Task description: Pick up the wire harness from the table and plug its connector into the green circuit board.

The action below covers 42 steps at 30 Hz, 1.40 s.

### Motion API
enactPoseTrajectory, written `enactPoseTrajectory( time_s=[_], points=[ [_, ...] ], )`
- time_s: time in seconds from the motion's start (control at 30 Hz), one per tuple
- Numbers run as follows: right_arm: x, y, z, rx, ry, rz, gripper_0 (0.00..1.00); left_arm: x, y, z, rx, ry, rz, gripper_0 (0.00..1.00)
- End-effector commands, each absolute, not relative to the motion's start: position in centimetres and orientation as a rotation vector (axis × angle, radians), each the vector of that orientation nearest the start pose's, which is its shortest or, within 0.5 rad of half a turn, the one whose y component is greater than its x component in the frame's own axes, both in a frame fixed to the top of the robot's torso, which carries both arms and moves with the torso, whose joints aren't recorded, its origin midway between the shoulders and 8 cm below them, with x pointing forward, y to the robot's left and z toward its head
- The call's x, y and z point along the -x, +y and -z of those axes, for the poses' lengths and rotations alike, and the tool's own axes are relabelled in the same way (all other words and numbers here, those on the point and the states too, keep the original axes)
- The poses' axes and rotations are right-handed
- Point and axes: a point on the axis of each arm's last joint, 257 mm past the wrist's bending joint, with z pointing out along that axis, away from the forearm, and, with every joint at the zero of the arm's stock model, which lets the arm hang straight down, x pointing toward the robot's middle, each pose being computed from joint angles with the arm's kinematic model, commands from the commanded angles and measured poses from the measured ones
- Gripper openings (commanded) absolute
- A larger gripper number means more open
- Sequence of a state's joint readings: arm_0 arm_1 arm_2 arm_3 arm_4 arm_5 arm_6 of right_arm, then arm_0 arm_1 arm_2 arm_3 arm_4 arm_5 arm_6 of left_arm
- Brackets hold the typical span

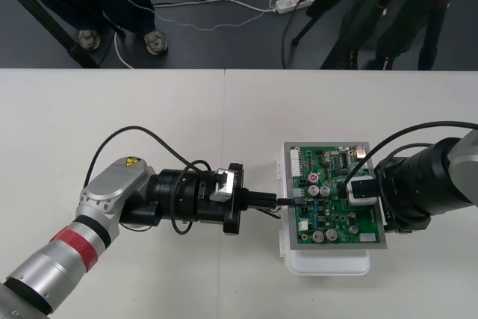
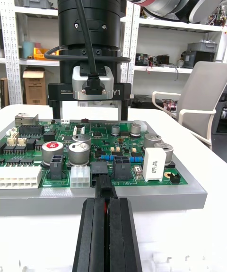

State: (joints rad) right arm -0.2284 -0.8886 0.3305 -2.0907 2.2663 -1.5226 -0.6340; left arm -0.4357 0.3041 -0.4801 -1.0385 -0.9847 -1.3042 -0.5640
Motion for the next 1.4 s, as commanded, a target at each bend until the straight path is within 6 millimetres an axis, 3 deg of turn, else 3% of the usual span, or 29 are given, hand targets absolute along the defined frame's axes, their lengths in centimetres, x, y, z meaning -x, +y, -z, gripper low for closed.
enactPoseTrajectory(
  time_s=[0.03, 1.4],
  points=[
    [-36.8, -23.7, 27.3, 2.128, 1.862, 0.190, 1.00, -34.5, -7.8, 22.0, -1.350, 0.908, 1.104, 0.00],
    [-36.6, -23.9, 27.3, 2.133, 1.871, 0.191, 1.00, -34.0, -9.5, 21.8, -1.361, 0.888, 1.109, 0.00]
  ],
)
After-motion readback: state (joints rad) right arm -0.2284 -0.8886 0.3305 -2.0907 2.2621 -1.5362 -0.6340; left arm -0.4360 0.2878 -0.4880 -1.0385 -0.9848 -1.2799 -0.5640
